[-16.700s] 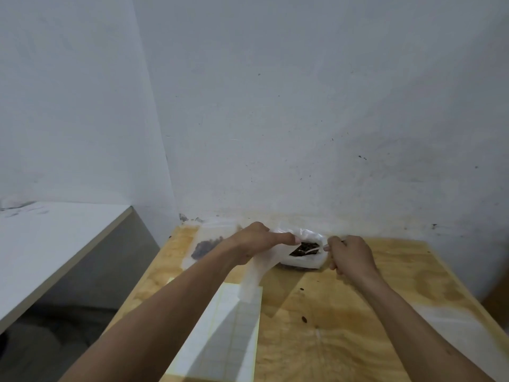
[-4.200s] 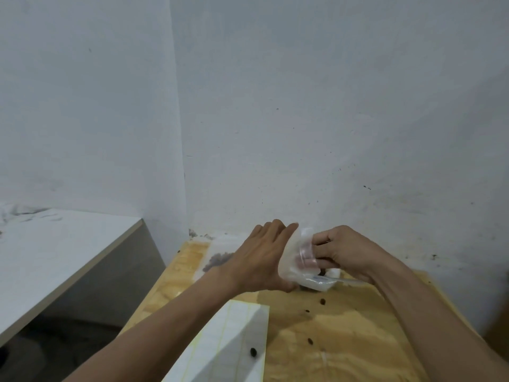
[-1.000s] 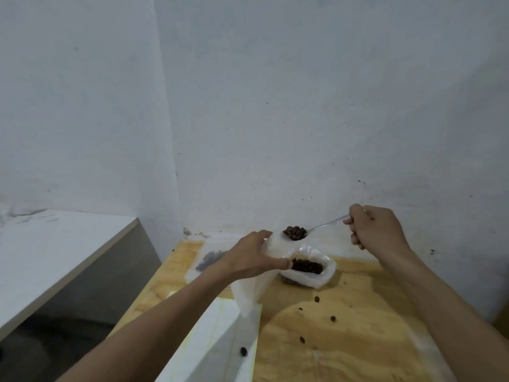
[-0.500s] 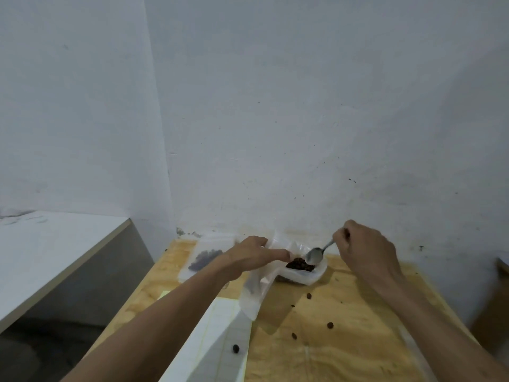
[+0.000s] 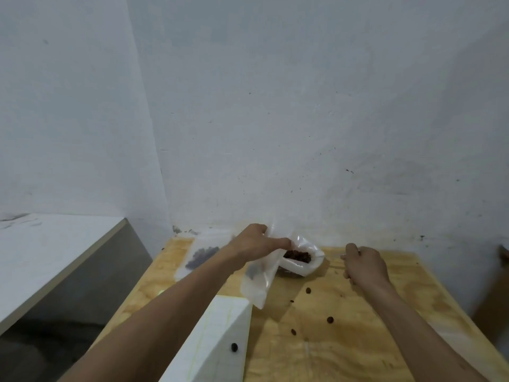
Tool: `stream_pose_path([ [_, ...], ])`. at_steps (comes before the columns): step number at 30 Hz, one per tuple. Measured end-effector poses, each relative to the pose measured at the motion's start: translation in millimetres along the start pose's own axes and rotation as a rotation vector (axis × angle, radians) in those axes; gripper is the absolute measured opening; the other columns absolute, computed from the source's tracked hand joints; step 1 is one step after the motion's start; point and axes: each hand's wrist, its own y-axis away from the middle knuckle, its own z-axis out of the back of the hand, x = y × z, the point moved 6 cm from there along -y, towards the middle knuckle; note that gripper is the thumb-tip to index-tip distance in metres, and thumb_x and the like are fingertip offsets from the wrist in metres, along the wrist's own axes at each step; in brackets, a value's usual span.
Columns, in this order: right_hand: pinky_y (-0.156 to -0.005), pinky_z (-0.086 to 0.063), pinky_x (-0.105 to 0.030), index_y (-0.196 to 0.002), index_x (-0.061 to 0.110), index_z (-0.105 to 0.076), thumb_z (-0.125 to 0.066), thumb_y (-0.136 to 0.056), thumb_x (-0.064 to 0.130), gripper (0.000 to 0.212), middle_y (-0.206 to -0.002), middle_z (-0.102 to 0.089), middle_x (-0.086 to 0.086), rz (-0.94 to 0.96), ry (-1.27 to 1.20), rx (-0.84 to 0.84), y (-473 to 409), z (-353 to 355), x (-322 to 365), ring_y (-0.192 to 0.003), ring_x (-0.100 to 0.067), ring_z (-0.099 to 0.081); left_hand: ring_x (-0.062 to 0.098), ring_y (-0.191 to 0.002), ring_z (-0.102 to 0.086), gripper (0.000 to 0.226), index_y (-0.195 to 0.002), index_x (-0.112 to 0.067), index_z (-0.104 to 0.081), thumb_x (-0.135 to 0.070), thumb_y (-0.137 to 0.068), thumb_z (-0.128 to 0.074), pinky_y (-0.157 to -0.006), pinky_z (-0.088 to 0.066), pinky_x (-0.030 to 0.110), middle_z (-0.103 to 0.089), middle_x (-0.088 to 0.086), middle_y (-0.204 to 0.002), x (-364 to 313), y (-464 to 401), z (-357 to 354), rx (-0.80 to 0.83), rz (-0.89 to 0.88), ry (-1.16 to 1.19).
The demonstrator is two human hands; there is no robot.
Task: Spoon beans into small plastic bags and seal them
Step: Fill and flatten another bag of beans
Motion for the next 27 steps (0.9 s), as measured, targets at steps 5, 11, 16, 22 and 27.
stream_pose_path([
  [5,-0.058,-0.045,-0.033,-0.079,0.008,-0.068,-0.041,-0.101,0.028,0.040,-0.065,-0.068,-0.014,0.067,-0.054,-0.035,-4.5,20.1,22.5,-0.060,-0.029,-0.061,0.015,-0.067,-0.039,0.051,-0.077,-0.017,-0.043,-0.052,-0.077,-0.081,-0.065,-0.030,0.031,-0.040,-0.004,-0.075,7.7,7.4,17.3,-0.061,-0.110,-0.031],
  [11,-0.060,-0.048,-0.039,-0.080,0.008,-0.069,-0.044,-0.096,0.031,0.037,-0.063,-0.064,-0.009,0.105,-0.177,-0.059,-13.2,38.5,57.5,-0.060,-0.030,-0.061,0.015,-0.074,-0.052,0.049,-0.094,-0.010,-0.057,-0.051,-0.079,-0.080,-0.066,-0.039,0.031,-0.058,0.004,-0.087,12.1,14.2,24.2,-0.108,-0.202,-0.139],
  [16,-0.059,-0.048,-0.038,-0.081,0.005,-0.069,-0.045,-0.095,0.030,0.037,-0.063,-0.063,-0.009,0.192,-0.165,-0.032,-6.7,42.1,90.3,-0.059,-0.028,-0.060,0.015,-0.097,-0.057,0.042,-0.109,-0.023,-0.058,-0.045,-0.081,-0.081,-0.069,-0.043,0.025,-0.059,-0.011,-0.103,13.4,18.6,18.6,-0.075,-0.208,-0.173],
  [22,-0.059,-0.048,-0.033,-0.080,0.001,-0.064,-0.047,-0.098,0.023,0.033,-0.068,-0.069,-0.014,0.519,0.106,-0.016,22.3,31.1,128.7,-0.053,-0.014,-0.065,0.014,-0.080,-0.061,0.043,-0.100,-0.017,-0.065,-0.049,-0.075,-0.081,-0.070,-0.048,0.034,-0.068,0.000,-0.094,11.1,13.5,8.2,-0.064,-0.218,-0.165],
  [27,-0.058,-0.051,-0.045,-0.075,0.013,-0.058,-0.048,-0.098,0.023,0.027,-0.061,-0.063,-0.010,0.648,0.186,-0.088,23.5,39.2,129.7,-0.059,-0.033,-0.062,0.009,-0.076,-0.062,0.037,-0.093,-0.024,-0.063,-0.048,-0.074,-0.083,-0.064,-0.045,0.024,-0.067,-0.008,-0.087,14.3,7.3,6.6,-0.056,-0.196,-0.135],
])
